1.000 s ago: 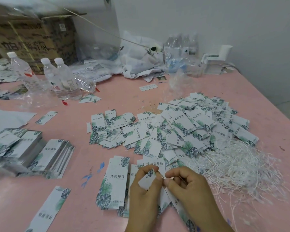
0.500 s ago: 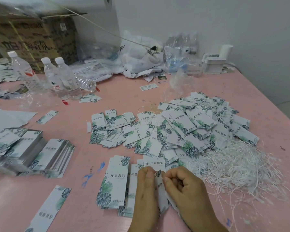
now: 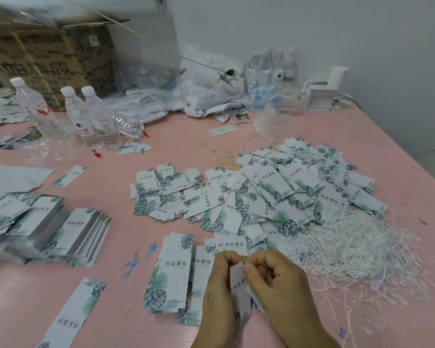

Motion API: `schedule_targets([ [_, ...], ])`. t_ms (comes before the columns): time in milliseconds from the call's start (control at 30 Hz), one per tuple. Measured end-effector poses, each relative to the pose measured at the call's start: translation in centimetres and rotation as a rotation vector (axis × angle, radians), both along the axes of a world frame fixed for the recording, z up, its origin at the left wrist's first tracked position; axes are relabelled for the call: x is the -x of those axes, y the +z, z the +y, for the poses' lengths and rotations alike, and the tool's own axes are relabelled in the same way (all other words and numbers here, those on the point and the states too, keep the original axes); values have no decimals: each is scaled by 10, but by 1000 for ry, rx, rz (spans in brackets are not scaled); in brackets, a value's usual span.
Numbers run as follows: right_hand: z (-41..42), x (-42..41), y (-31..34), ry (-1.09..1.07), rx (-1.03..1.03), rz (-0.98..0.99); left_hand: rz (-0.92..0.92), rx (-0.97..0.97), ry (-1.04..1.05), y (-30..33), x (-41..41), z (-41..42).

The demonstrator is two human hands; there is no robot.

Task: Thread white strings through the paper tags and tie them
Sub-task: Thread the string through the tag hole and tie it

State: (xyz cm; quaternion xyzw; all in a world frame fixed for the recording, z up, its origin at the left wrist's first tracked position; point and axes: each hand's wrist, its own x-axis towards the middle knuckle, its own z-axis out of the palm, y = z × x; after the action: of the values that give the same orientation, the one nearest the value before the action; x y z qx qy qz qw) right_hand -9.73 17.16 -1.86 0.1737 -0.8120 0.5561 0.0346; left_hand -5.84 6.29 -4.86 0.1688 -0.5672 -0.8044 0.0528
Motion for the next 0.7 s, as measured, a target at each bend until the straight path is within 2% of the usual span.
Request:
schedule_targets([
  [133,0,0,-1,-12,-6,-12,-1,-20,2,-5,2,-1],
  [367,0,1,0,-40,0,-49,106,-189,-16,-10,10,-3],
  [467,1,2,2,-49,100,-170,173,-148,28,-9,11,-2],
  [600,3,1,4,-18,119,-214,231,-82,63,-2,10,-1],
  [700,6,4,5,57,175,-300,255,95,118,4,6,1],
])
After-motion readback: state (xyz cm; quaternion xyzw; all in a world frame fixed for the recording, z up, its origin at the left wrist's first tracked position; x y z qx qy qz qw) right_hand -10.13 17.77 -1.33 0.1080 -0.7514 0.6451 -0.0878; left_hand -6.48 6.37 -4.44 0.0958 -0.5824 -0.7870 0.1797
